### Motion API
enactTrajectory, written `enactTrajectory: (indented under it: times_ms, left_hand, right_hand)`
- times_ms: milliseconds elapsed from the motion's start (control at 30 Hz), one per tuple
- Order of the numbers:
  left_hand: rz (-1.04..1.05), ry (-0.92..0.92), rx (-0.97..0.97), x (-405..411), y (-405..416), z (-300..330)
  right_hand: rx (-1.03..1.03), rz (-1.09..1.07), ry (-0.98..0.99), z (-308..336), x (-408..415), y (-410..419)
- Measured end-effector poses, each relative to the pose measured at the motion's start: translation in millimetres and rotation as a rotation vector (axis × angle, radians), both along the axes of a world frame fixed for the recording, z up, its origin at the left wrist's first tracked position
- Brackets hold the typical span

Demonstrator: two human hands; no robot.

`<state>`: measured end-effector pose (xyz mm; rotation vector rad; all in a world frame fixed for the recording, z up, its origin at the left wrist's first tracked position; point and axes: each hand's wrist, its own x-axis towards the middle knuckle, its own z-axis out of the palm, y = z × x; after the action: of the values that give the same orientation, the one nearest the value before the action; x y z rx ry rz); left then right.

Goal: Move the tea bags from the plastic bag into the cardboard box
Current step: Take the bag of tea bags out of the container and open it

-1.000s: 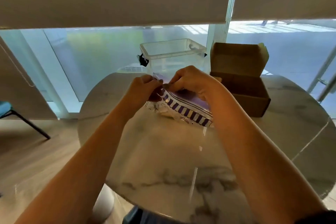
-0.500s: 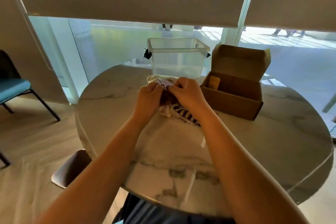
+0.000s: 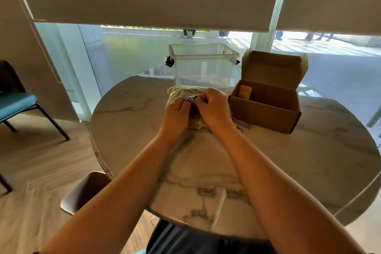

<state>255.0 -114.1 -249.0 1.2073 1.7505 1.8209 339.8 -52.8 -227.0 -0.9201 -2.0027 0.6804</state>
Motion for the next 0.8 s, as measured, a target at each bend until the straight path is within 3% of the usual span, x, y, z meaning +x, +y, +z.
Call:
enactTrajectory:
  times_ms: [200, 333, 467, 633, 800]
  left_hand:
    - [0.051, 0.063, -0.039, -5, -3, -1]
    - [0.131, 0.102, -0.023, -11, -8, 3]
    - [0.193, 0.059, -0.044, -11, -14, 5]
    - [0.017, -0.035, -0.183, 8, -19, 3]
    - [0.037, -0.003, -0.259, 1, -20, 2]
  right_hand:
    - [-0.072, -0.092, 0.124, 1, -6, 2]
    - [-0.023, 0.023, -0.007, 15, 12, 5]
    - [-0.115, 0.212, -0.237, 20, 41, 4]
    - [-0.112, 0.232, -0.231, 17, 41, 0]
    - [-0.048, -0.049, -0.048, 18, 42, 8]
